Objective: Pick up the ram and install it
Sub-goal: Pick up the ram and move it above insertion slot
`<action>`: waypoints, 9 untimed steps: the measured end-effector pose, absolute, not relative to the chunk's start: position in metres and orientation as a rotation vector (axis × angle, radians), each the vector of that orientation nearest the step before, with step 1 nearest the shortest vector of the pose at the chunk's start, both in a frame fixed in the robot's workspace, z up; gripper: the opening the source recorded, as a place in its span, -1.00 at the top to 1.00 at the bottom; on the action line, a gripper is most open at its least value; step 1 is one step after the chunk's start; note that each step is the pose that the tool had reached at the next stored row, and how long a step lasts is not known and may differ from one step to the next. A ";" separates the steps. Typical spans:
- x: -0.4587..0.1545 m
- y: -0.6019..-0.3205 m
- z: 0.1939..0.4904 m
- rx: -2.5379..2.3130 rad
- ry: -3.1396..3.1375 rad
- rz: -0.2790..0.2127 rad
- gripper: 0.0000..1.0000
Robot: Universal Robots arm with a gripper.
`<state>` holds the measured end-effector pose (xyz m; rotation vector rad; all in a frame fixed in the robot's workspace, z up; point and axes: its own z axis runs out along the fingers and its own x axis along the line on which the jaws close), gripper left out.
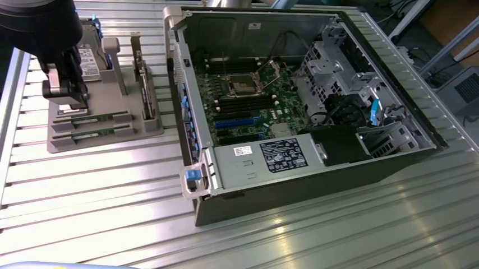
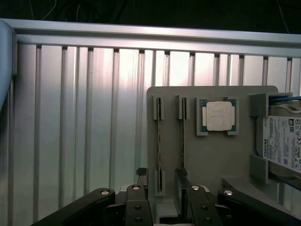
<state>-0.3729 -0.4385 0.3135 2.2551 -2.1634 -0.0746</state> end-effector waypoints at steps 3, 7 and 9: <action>-0.373 -0.438 0.313 2.255 -2.164 -0.075 0.28; -0.373 -0.438 0.312 2.255 -2.164 -0.075 0.28; -0.372 -0.438 0.311 2.255 -2.163 -0.075 0.28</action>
